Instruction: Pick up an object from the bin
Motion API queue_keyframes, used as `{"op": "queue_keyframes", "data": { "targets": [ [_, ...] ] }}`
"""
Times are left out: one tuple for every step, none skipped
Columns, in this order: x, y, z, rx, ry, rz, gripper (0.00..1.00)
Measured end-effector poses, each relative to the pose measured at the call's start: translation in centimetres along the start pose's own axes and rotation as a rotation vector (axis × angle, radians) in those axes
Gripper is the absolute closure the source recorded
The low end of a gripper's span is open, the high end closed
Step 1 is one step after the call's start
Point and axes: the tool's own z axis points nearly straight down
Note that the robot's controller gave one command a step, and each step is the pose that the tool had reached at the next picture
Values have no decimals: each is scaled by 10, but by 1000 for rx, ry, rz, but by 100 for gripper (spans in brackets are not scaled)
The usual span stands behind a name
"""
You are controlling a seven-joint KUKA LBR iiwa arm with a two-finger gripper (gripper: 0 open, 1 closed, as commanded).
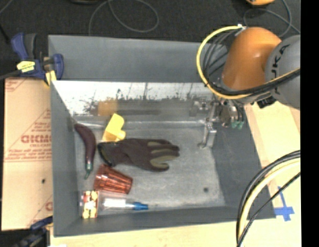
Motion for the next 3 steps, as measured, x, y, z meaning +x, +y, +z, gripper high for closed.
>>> {"op": "queue_keyframes", "data": {
  "targets": [
    [-1, 0, -5, 1, -7, -1, 0],
    [-9, 23, 29, 0, -14, 53, 0],
    [12, 46, 55, -1, -4, 69, 0]
  ]
}}
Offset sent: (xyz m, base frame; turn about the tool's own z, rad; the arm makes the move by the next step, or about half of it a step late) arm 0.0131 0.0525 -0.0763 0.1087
